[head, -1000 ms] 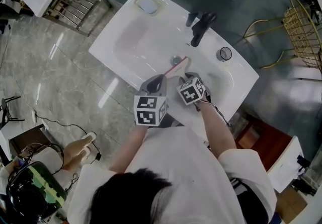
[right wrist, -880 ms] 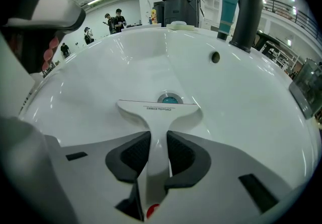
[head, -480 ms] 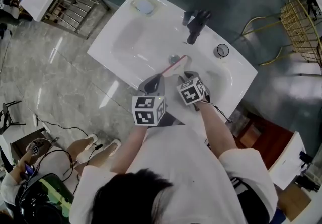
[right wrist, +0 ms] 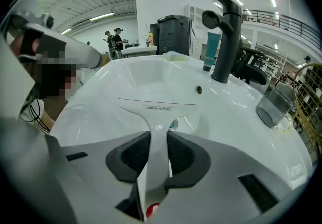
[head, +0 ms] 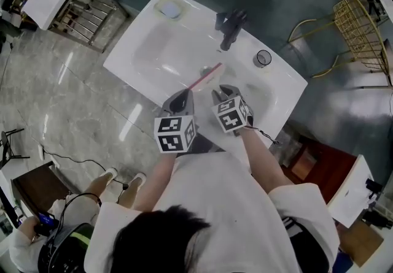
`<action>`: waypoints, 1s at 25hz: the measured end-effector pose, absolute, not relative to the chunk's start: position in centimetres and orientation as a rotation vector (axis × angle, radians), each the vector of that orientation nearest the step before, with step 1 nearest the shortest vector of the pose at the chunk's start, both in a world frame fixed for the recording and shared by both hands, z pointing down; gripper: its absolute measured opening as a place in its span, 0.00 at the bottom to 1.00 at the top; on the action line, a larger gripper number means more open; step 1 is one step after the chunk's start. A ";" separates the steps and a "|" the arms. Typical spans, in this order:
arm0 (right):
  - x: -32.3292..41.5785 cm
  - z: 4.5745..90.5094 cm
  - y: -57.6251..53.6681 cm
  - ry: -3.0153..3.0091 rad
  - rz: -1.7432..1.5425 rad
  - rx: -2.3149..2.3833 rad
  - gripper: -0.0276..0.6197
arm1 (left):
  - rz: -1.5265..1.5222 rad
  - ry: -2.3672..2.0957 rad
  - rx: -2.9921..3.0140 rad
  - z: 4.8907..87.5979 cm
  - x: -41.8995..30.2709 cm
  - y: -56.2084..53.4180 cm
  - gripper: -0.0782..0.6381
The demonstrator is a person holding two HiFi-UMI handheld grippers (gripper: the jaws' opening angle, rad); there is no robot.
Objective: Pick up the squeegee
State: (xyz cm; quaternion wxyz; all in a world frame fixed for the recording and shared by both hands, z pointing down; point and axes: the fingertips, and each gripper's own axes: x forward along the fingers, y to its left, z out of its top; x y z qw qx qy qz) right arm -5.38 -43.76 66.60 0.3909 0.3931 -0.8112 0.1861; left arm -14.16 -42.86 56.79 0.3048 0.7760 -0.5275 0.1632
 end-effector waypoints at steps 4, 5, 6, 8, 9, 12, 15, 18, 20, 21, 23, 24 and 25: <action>-5.2 64.7 -43.7 -2.092 0.455 1.054 0.20 | 0.400 -1.420 2.056 55.9 -14.5 -42.8 0.15; -5.1 64.2 -43.6 -2.101 0.449 1.069 0.20 | 0.390 -1.427 2.055 55.7 -14.6 -42.8 0.15; -5.0 63.6 -43.5 -2.109 0.441 1.082 0.20 | 0.381 -1.432 2.054 55.5 -14.7 -42.7 0.15; -4.8 62.4 -43.2 -2.125 0.419 1.101 0.20 | 0.369 -1.442 2.054 55.1 -14.7 -42.5 0.15; -4.6 61.8 -43.0 -2.130 0.404 1.112 0.20 | 0.364 -1.445 2.056 54.9 -14.6 -42.4 0.15; -4.2 60.2 -42.6 -2.151 0.369 1.149 0.20 | 0.329 -1.452 2.061 54.0 -14.4 -42.1 0.15; -3.7 58.7 -42.2 -2.167 0.351 1.193 0.20 | 0.248 -1.444 2.052 52.5 -14.2 -41.9 0.15; -3.0 57.2 -41.9 -2.185 0.331 1.240 0.20 | 0.204 -1.451 2.074 51.1 -13.9 -41.7 0.15; -2.9 56.2 -41.7 -2.197 0.298 1.249 0.20 | 0.198 -1.461 2.089 50.6 -13.9 -41.7 0.15; -2.8 55.8 -41.5 -2.199 0.279 1.251 0.20 | 0.194 -1.466 2.092 50.4 -13.8 -41.7 0.15; -2.4 54.9 -41.2 -2.201 0.261 1.274 0.20 | 0.185 -1.472 2.096 50.0 -13.7 -41.6 0.15; -2.1 54.4 -41.2 -2.203 0.261 1.296 0.20 | 0.180 -1.473 2.101 49.8 -13.5 -41.5 0.15; -1.8 53.9 -41.1 -2.206 0.262 1.321 0.20 | 0.176 -1.471 2.108 49.6 -13.4 -41.3 0.15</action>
